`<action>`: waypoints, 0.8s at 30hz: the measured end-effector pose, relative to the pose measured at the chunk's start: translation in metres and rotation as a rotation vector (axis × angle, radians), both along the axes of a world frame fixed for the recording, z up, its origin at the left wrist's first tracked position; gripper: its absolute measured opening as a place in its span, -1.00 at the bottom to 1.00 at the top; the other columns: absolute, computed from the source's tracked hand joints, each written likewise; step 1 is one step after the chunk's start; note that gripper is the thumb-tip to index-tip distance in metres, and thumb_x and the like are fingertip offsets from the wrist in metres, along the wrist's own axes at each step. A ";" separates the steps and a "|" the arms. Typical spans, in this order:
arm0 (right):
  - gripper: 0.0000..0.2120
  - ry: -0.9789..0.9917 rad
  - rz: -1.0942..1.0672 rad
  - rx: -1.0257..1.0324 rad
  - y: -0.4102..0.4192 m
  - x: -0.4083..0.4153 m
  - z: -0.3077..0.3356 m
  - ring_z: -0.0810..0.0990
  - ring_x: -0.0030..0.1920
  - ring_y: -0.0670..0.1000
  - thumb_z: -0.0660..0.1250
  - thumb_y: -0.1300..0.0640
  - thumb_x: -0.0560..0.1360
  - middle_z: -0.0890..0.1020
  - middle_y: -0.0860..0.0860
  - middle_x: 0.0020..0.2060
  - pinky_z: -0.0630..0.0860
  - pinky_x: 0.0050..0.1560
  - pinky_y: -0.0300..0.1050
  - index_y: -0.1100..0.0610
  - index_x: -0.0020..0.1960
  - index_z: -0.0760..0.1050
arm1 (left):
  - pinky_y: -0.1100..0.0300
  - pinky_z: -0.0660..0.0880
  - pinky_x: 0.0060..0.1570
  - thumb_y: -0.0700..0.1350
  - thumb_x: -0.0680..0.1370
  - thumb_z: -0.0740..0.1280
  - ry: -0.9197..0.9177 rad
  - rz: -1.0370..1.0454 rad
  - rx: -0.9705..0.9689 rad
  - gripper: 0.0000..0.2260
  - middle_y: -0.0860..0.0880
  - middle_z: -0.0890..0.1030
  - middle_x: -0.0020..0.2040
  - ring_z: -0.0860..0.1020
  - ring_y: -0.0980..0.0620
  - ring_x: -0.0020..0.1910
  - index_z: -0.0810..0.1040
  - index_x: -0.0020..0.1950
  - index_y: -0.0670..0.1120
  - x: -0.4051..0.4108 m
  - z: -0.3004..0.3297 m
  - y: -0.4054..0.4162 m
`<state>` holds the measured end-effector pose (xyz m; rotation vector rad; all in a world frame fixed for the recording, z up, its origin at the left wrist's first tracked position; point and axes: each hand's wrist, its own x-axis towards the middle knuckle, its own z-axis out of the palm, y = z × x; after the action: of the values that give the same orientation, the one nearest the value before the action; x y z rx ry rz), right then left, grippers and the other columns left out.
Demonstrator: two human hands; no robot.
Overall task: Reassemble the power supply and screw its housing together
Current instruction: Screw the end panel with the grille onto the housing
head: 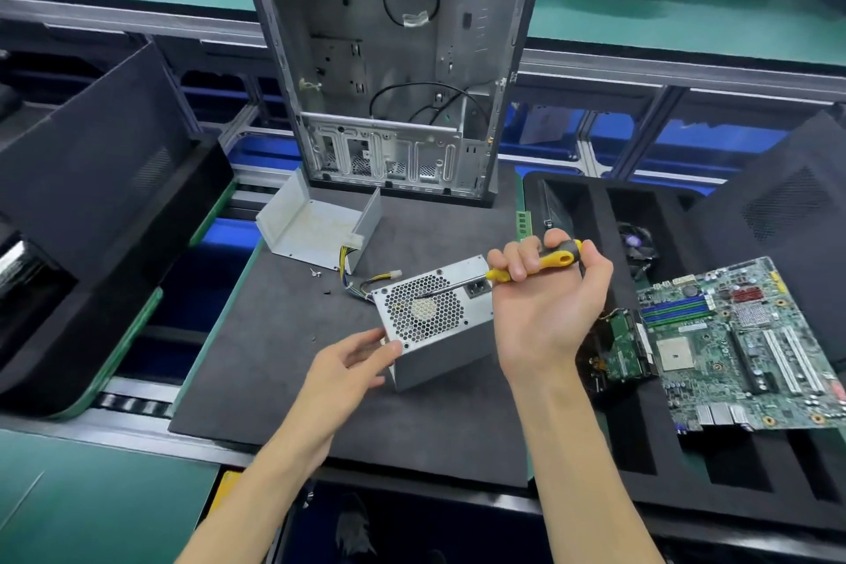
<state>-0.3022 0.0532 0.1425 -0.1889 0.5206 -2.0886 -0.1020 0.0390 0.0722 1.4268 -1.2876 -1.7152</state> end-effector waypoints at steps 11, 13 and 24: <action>-0.72 0.263 0.036 -0.035 -0.001 0.011 0.011 0.17 -0.39 0.05 0.05 0.01 0.59 0.28 0.02 -0.43 0.28 -0.29 -0.08 0.14 -0.19 0.35 | 0.12 0.65 0.05 -0.23 0.59 0.39 0.098 -0.001 -0.046 -0.66 -0.02 0.75 0.03 0.69 0.02 0.10 0.59 0.34 -0.01 -0.006 0.008 -0.013; -0.71 0.316 0.047 -0.046 -0.001 0.013 0.012 0.19 -0.41 0.04 0.04 0.02 0.59 0.27 0.02 -0.45 0.30 -0.31 -0.08 0.16 -0.20 0.34 | 0.15 0.66 0.01 -0.22 0.59 0.40 0.101 0.000 -0.051 -0.66 -0.01 0.75 0.03 0.69 0.03 0.08 0.59 0.34 0.01 -0.006 0.007 -0.013; -0.75 0.674 0.251 -0.043 -0.006 0.038 0.005 0.21 -0.42 0.04 0.12 -0.01 0.57 0.31 0.02 -0.46 0.30 -0.28 -0.04 0.12 -0.19 0.39 | 0.22 0.64 -0.05 -0.21 0.58 0.40 0.166 -0.013 -0.039 -0.68 -0.01 0.74 0.07 0.69 0.02 0.10 0.61 0.33 -0.01 -0.004 0.002 -0.012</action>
<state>-0.2643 0.0468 0.1479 -0.9526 0.7994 -1.7591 -0.1058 0.0272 0.0739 1.2289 -1.2358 -1.7671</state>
